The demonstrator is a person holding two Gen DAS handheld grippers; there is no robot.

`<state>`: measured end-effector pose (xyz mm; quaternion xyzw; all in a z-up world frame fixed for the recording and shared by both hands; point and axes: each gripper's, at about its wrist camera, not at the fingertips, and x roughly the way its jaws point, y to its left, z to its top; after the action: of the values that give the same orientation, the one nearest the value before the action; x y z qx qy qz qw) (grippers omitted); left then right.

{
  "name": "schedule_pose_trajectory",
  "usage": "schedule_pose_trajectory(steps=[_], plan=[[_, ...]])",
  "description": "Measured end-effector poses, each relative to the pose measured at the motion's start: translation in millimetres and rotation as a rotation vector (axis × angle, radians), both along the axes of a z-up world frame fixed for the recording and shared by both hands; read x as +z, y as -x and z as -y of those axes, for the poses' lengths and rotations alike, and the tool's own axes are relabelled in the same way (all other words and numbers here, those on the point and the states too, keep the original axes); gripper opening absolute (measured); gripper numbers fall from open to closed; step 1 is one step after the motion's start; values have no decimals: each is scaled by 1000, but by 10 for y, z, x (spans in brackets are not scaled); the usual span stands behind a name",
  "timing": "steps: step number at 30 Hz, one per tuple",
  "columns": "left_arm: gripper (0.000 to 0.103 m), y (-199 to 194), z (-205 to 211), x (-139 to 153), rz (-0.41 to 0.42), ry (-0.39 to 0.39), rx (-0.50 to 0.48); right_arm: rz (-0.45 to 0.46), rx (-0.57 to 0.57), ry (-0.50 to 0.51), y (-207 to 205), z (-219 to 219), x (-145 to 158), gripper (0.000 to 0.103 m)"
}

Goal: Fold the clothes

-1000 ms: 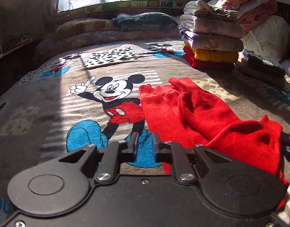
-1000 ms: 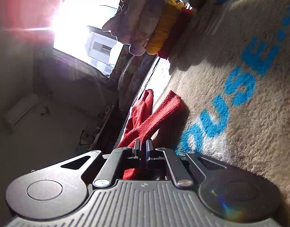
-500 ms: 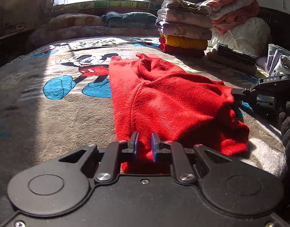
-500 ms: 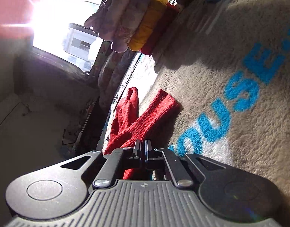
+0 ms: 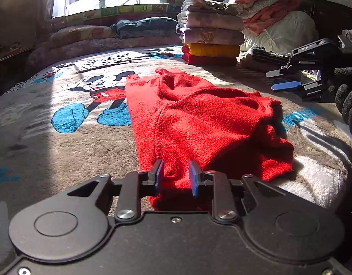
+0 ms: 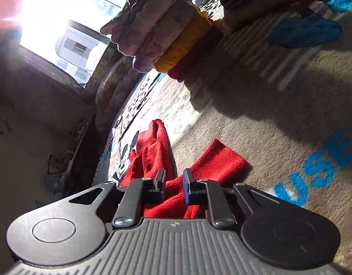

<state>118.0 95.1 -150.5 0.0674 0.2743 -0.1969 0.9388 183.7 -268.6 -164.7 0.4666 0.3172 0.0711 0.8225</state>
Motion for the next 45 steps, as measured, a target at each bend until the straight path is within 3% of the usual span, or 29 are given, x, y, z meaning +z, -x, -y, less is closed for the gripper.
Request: schedule_pose_trajectory(steps=[1, 2, 5, 7, 9, 10, 13, 18, 29, 34, 45], plan=[[46, 6, -16, 12, 6, -3, 9, -33, -10, 5, 17, -26, -52, 77], [59, 7, -34, 21, 11, -3, 16, -47, -7, -14, 59, -57, -142, 75], [60, -16, -96, 44, 19, 24, 16, -34, -19, -26, 58, -113, -248, 67], [60, 7, -115, 75, 45, 44, 2, -12, -19, -31, 5, -133, -256, 56], [60, 15, -103, 88, 49, 44, -16, -2, -2, -29, -73, -170, -255, 13], [60, 7, -93, 78, 45, 38, -22, 7, 1, -27, -94, -183, -236, 8], [60, -9, -56, 33, 43, 18, -46, 37, -3, -29, -134, -205, -147, 6], [47, -18, -50, -7, 39, 35, -103, 90, -31, -48, -197, -213, 131, 6], [48, -48, -154, 9, 9, 127, -203, 204, 44, 23, -607, -563, 933, 6], [51, -66, -36, -106, -28, 61, -244, 177, 41, 67, -727, -710, 1044, 6], [54, -132, -197, -109, -94, 154, -270, 127, 100, 225, -1220, -1326, 1136, 6]])
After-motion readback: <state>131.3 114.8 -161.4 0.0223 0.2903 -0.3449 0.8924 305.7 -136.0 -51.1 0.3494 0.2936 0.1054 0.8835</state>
